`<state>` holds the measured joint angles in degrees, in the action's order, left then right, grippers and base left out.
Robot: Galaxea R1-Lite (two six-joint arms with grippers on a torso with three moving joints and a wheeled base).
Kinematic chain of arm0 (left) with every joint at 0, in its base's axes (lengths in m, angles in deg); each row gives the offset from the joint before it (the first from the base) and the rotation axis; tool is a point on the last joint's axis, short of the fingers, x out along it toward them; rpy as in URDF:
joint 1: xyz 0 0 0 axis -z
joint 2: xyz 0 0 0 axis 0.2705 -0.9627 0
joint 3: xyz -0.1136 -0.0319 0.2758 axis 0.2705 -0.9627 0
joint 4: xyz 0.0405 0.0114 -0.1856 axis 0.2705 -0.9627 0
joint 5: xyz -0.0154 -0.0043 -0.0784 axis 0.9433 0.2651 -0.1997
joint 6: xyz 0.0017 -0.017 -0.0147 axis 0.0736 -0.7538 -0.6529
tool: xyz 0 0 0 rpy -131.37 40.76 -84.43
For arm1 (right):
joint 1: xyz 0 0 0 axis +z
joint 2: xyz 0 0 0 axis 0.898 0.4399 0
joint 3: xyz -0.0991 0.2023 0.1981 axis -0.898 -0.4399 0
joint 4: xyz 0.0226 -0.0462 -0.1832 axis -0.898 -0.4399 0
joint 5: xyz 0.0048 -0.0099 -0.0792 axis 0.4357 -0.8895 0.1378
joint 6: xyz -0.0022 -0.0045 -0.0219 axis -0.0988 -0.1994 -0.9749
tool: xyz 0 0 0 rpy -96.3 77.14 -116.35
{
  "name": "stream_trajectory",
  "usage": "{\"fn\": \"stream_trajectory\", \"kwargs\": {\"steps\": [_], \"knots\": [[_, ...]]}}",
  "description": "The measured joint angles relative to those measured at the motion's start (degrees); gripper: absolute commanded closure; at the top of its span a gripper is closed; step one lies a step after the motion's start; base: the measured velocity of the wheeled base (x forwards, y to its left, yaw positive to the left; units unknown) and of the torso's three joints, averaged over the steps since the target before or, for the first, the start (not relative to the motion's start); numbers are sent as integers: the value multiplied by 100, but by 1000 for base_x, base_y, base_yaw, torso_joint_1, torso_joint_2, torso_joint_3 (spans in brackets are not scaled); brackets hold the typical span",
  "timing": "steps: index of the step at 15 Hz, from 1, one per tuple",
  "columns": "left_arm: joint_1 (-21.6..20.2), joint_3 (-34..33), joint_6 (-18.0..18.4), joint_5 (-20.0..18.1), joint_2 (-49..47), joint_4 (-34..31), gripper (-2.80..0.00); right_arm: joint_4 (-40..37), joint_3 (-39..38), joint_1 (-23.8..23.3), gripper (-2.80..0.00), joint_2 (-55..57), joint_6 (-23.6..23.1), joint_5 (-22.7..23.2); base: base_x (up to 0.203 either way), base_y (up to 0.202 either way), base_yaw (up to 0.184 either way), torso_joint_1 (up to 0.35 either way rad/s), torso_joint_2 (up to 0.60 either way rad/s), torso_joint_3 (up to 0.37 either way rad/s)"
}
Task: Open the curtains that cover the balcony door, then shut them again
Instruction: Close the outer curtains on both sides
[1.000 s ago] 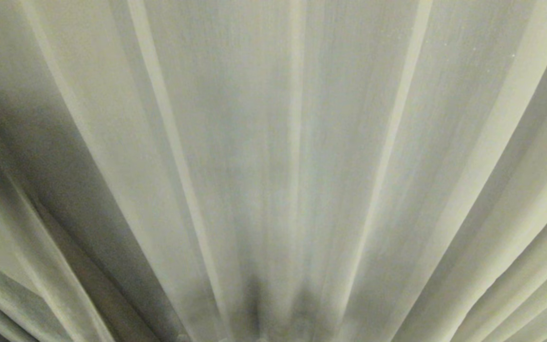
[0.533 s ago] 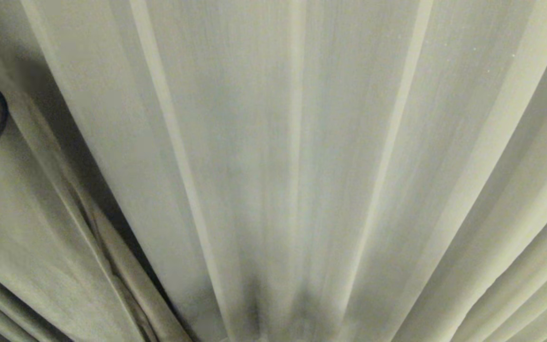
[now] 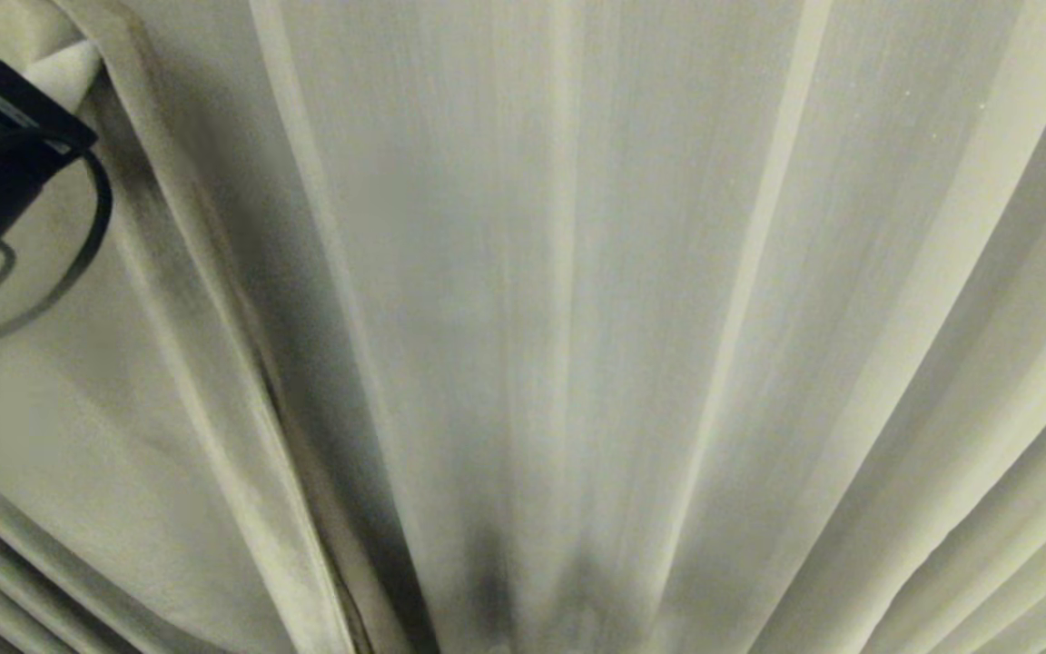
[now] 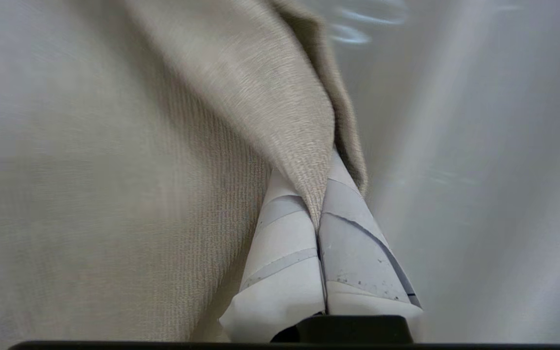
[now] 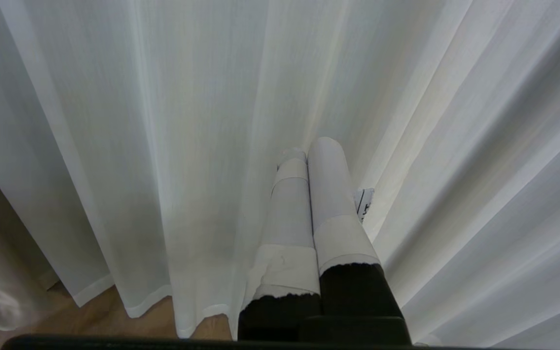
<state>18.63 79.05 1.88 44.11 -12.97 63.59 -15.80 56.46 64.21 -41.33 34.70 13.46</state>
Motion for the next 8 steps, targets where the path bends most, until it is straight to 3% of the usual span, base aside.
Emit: {"fn": "stream_trajectory", "kwargs": {"steps": [5,8], "knots": [[949,-143,2,1,81,23,0,1,0,2,0,0,2,-2,0,0,0,0,0,0],[1266,-160,17,-51,78,2,0,1,0,2,0,0,2,-1,0,0,0,0,0,0]]}}
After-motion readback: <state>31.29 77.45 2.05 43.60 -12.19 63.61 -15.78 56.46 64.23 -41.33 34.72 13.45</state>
